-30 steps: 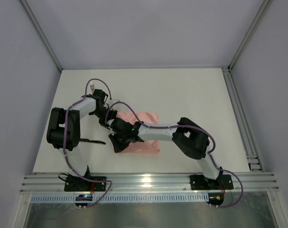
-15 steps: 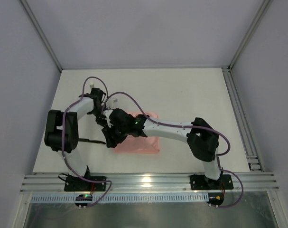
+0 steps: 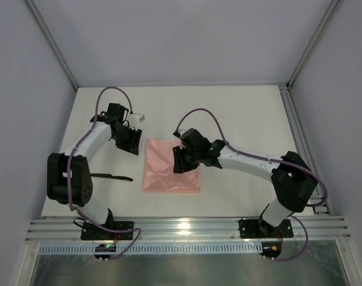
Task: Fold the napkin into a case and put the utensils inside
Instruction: Smooth out the upper triangle-folded napkin at the center of the board.
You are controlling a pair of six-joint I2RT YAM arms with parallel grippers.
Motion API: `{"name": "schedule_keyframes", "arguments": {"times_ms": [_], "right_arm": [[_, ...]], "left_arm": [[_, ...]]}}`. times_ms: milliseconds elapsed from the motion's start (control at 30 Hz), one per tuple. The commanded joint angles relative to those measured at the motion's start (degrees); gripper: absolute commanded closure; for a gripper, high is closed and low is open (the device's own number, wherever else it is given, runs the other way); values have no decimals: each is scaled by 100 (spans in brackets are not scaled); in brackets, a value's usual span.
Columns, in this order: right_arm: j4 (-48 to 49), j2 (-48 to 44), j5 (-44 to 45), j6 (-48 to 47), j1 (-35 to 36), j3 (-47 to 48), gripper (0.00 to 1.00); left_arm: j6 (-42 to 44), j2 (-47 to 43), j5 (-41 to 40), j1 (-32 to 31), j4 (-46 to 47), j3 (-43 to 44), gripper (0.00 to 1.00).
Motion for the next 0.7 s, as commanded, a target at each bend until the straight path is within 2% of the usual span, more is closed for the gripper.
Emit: {"name": "schedule_keyframes", "arguments": {"times_ms": [0, 333, 433, 667], "right_arm": [[151, -352, 187, 218, -145, -491, 61], [573, -378, 310, 411, -146, -1283, 60], [739, -422, 345, 525, -146, -1521, 63], [986, -229, 626, 640, -67, -1723, 69]], "left_arm": [[93, -43, -151, -271, -81, 387, 58], [-241, 924, -293, -632, 824, 915, 57], [-311, 1126, -345, -684, 947, 933, 57], [-487, 1636, -1021, -711, 1132, 1091, 64]]}}
